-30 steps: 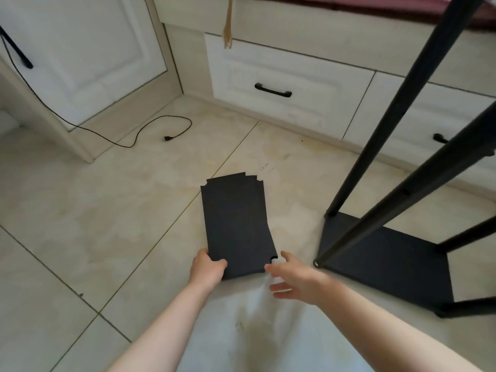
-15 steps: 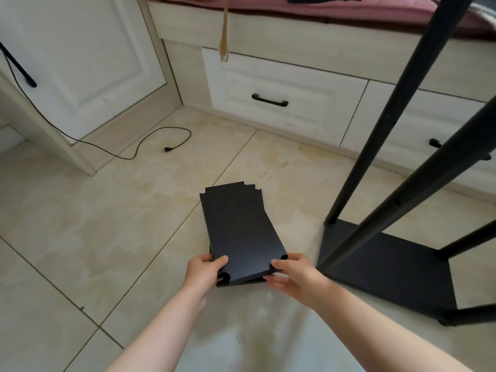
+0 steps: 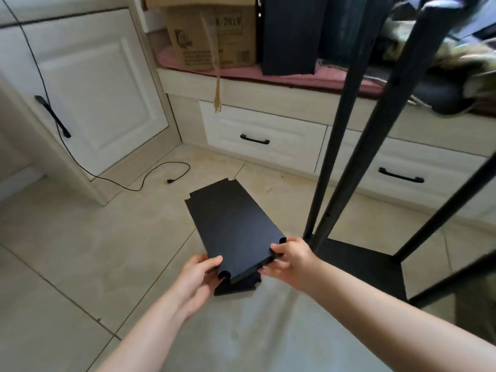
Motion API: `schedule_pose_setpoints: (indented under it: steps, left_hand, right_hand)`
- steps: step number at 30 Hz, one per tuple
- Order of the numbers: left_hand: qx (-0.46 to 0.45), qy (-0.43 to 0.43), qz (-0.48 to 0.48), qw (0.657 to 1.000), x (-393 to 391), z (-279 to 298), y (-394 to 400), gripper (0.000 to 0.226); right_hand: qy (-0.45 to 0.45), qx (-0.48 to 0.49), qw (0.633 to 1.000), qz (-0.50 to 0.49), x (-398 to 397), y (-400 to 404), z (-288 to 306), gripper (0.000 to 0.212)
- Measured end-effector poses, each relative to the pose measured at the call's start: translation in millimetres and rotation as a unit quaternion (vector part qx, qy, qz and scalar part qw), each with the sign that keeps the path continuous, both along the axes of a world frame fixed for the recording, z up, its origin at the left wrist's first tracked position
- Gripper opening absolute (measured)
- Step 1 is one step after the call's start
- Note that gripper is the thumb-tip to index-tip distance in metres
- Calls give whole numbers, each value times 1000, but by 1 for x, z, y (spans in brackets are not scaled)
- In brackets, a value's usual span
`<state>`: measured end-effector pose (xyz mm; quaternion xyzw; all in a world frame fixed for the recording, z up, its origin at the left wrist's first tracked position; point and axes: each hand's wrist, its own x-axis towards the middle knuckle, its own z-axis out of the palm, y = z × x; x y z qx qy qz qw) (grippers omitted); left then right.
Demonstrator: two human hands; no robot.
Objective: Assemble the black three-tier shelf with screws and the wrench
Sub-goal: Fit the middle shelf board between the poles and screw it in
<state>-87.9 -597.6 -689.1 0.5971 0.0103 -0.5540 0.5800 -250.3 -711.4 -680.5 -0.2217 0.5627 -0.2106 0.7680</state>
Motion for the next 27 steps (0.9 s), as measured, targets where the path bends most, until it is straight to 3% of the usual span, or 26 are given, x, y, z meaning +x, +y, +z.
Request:
schedule_pose_setpoints:
  steps: [3, 8, 15, 19, 23, 27]
  left_hand:
    - [-33, 7, -1, 999, -10, 37, 19, 22]
    - [-120, 42, -1, 992, -19, 110, 46, 23]
    - [-184, -11, 42, 982, -14, 181, 63, 18]
    - [-167, 5, 46, 985, -16, 201, 71, 41]
    - [-126, 72, -27, 989, -29, 223, 80, 53]
    - [-132, 26, -139, 981, -53, 240, 78, 39]
  right_hand:
    - [-24, -28, 999, 15, -14, 10, 41, 39]
    - [-78, -48, 995, 30, -53, 28, 123, 14]
    - [-70, -113, 986, 100, -139, 49, 196, 7]
    - [-49, -130, 984, 114, -191, 55, 214, 6]
    - [-23, -159, 984, 79, -231, 61, 232, 25]
    - [-8, -187, 982, 9, -258, 67, 255, 22]
